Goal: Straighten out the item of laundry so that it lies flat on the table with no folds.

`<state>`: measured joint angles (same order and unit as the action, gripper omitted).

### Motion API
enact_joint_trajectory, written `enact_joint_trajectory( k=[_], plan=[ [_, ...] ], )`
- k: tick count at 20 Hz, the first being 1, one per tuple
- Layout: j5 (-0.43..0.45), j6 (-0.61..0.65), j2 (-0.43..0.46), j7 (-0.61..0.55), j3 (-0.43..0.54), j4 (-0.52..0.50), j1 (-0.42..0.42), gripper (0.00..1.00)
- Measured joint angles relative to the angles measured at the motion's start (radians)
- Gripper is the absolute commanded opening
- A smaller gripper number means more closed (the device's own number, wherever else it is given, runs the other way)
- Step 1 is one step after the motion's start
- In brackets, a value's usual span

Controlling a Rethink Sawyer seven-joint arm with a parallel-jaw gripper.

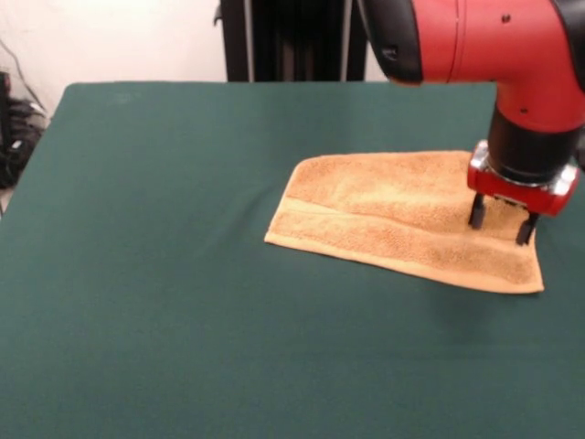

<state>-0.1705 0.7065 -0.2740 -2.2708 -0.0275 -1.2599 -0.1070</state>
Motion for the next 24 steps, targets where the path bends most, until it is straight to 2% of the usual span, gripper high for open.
enact_joint_trajectory(
  k=[11,24],
  plan=[
    [-0.001,0.0,-0.055,0.0,0.0,0.0,-0.019,1.0],
    [-0.019,0.009,-0.041,0.0,0.001,0.015,-0.039,1.0]
  ],
)
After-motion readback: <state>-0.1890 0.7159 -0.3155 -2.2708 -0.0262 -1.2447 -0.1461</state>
